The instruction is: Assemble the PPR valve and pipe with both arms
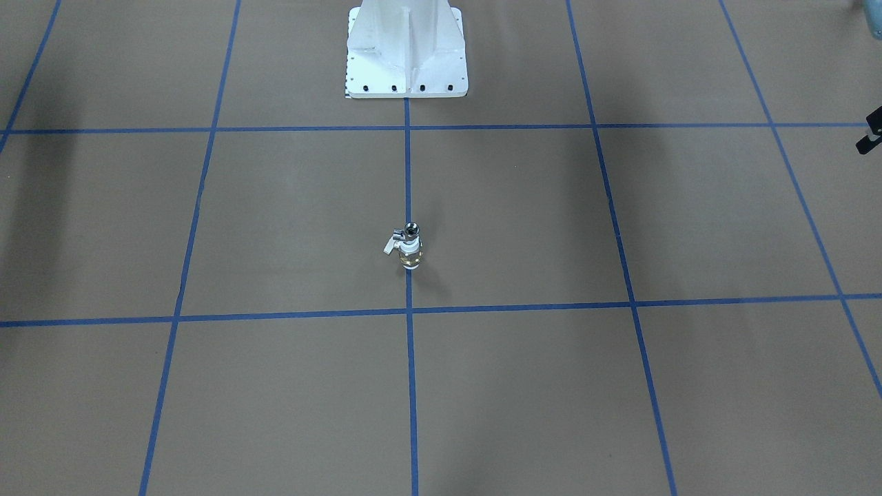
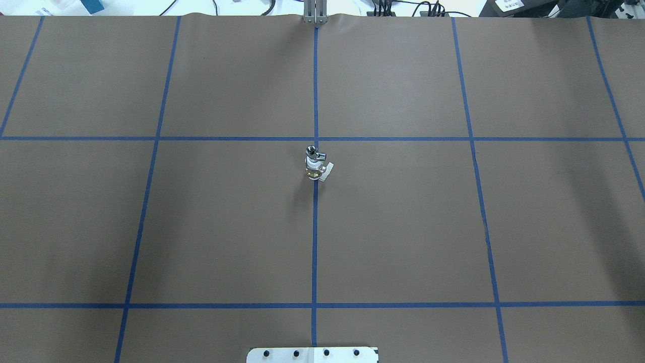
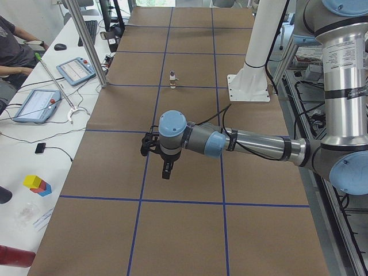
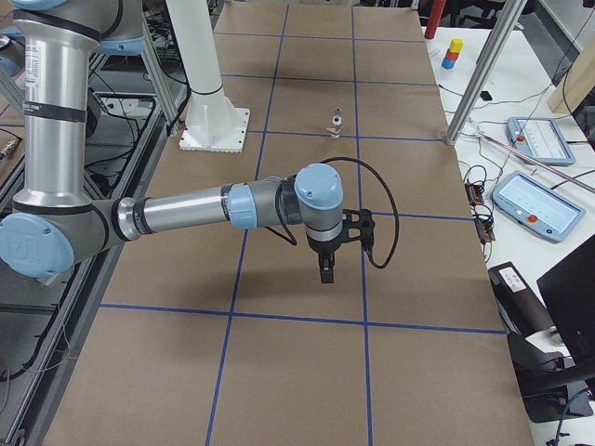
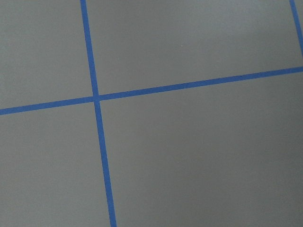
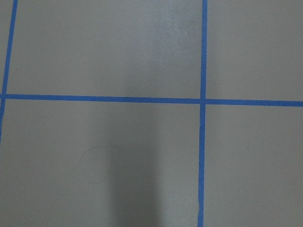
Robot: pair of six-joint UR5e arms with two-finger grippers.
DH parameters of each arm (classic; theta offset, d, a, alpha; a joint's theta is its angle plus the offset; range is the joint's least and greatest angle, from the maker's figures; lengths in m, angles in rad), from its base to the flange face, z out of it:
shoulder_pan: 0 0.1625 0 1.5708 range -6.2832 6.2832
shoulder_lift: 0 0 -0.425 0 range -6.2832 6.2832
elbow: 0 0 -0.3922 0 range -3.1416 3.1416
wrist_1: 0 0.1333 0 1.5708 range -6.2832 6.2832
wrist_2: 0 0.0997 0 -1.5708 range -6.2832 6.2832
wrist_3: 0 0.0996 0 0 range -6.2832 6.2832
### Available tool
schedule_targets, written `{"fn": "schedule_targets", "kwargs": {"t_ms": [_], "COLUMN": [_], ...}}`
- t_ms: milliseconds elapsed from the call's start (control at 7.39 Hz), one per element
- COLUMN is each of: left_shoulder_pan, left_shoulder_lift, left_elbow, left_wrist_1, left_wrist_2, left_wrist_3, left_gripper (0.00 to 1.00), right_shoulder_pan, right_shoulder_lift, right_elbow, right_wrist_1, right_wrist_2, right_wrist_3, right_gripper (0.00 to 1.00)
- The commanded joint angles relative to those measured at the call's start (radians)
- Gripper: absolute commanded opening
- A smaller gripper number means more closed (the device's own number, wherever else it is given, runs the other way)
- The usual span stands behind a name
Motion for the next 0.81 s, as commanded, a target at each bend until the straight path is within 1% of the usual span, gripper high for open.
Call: {"fn": "schedule_targets", "kwargs": {"t_ms": [0, 271, 406, 541, 676], "left_shoulder_pan": [0.001, -0.001, -0.001, -0.002, -0.001], "left_shoulder_lift": [0.002, 0.005, 0.002, 0.001, -0.004], "left_elbow": [0.009, 0.029, 0.032, 0.035, 0.029], "left_wrist_1": [-0.002, -0.027, -0.064, -0.108, -0.115], "left_wrist_2": [0.000, 0.000, -0.002, -0.002, -0.002], "left_wrist_3": [-0.005, -0.020, -0.109, -0.176, -0.212], "left_gripper": [1.00, 1.00, 1.00, 1.00, 1.00], "right_shoulder_pan": [0.000, -0.007, -0.053, -0.071, -0.072], "right_shoulder_lift": [0.006, 0.007, 0.015, 0.030, 0.030], "right_elbow": [0.004, -0.001, -0.001, -0.001, -0.007], "right_wrist_1": [-0.001, -0.001, -0.001, -0.004, -0.005], "right_wrist_2": [-0.036, -0.053, -0.111, -0.145, -0.144], "right_wrist_3": [-0.002, -0.002, -0.002, 0.000, 0.000], "right_gripper": [1.00, 1.00, 1.00, 1.00, 1.00]}}
